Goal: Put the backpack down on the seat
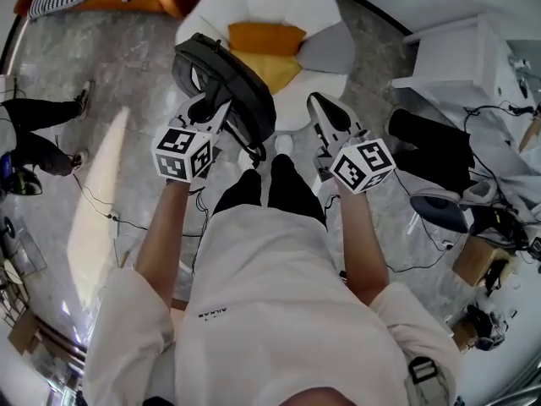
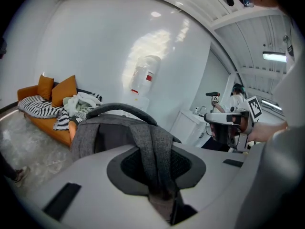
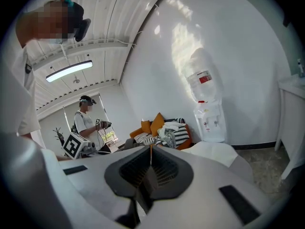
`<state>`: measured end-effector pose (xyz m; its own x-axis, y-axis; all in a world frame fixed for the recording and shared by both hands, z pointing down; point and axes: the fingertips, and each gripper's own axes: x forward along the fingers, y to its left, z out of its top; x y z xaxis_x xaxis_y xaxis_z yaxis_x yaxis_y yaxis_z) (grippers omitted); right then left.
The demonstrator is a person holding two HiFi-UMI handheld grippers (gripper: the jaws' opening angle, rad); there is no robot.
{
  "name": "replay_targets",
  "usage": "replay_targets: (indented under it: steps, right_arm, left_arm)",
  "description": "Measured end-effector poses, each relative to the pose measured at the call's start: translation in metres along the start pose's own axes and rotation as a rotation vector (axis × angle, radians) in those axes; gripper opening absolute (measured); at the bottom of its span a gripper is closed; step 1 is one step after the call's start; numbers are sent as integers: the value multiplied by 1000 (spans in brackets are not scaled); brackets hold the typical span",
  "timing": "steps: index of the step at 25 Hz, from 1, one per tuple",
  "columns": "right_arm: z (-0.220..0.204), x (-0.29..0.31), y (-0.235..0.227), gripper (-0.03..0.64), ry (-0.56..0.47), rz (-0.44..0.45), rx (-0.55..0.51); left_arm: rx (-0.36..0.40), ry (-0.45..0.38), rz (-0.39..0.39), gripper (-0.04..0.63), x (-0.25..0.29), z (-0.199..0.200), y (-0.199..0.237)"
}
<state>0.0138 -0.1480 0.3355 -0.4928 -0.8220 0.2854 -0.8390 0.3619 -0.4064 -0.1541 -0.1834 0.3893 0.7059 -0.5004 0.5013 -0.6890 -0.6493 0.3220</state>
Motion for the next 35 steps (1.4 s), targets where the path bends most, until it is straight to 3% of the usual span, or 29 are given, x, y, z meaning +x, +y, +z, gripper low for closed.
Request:
replay_targets:
  steps: [11, 20, 35]
  right_arm:
    - [-27, 38, -54, 26, 64, 97, 36]
    - [-55, 94, -101, 26, 148, 178, -20]
    - [-97, 149, -159, 25, 202, 196, -12]
  left_arm:
    - [-78, 8, 124, 95, 66, -16, 11]
    - [-121, 10, 236, 96, 121, -36, 39]
    - [-202, 1, 327, 96, 199, -68, 76]
